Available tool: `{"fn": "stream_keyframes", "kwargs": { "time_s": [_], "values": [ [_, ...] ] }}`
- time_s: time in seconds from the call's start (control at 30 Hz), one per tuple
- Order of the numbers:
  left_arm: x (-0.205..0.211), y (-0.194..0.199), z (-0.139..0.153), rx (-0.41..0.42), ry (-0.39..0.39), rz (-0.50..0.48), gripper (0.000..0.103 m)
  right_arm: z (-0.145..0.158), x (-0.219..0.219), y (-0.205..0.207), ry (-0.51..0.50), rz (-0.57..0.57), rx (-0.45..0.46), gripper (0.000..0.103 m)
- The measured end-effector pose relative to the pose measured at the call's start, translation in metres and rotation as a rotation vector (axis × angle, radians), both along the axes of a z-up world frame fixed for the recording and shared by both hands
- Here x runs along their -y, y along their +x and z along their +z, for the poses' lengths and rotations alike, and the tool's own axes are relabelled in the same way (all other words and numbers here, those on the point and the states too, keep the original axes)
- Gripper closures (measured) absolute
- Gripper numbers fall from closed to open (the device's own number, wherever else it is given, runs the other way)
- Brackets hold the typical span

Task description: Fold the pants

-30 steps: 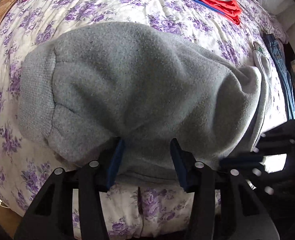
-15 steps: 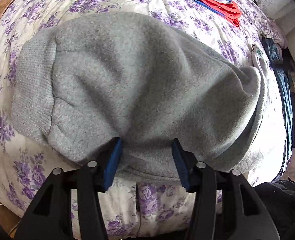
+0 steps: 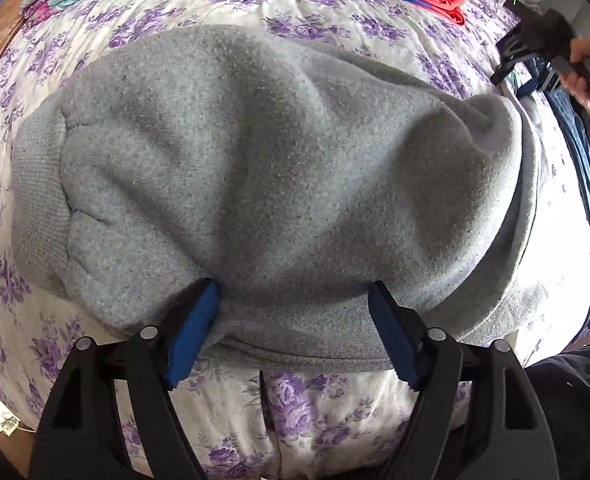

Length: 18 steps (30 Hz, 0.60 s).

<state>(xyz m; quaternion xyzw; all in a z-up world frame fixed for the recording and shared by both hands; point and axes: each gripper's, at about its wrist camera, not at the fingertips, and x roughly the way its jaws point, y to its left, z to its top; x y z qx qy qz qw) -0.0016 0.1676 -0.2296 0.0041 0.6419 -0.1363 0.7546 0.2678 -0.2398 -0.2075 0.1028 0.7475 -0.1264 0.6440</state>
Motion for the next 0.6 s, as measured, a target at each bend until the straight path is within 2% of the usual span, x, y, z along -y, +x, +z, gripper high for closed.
{"fn": "stream_keyframes", "kwargs": {
  "time_s": [0.03, 0.07, 0.13, 0.2, 0.3, 0.37, 0.43, 0.5, 0.53, 0.6],
  "values": [
    [-0.002, 0.000, 0.000, -0.001, -0.003, 0.001, 0.029, 0.001, 0.004, -0.003, 0.002, 0.005, 0.027, 0.066],
    [-0.001, 0.001, 0.000, -0.003, -0.006, 0.002, 0.029, 0.006, 0.007, -0.006, 0.025, 0.007, 0.050, 0.093],
    [-0.003, 0.002, 0.002, -0.007, -0.019, 0.000, 0.029, 0.019, 0.020, -0.034, 0.085, -0.005, 0.113, 0.095],
    [-0.007, 0.002, 0.002, -0.013, -0.042, -0.005, 0.029, 0.050, 0.036, -0.052, 0.147, -0.001, 0.203, 0.096],
    [-0.017, 0.002, 0.004, -0.024, -0.074, -0.003, 0.034, 0.099, 0.066, -0.105, 0.237, -0.050, 0.337, 0.096],
    [-0.026, 0.001, 0.005, -0.031, -0.073, -0.006, 0.044, 0.134, 0.087, -0.145, 0.275, -0.087, 0.427, 0.096],
    [-0.034, 0.002, 0.007, -0.043, -0.072, 0.000, 0.062, 0.162, 0.102, -0.185, 0.297, -0.132, 0.498, 0.096],
    [-0.045, 0.003, 0.007, -0.061, -0.074, 0.015, 0.076, 0.167, 0.112, -0.241, 0.310, -0.187, 0.543, 0.097],
    [-0.050, 0.004, 0.007, -0.073, -0.078, 0.022, 0.084, 0.160, 0.114, -0.270, 0.304, -0.210, 0.555, 0.097],
    [-0.060, 0.004, 0.004, -0.104, -0.107, 0.037, 0.087, 0.139, 0.119, -0.316, 0.296, -0.258, 0.559, 0.097]
  ]
}}
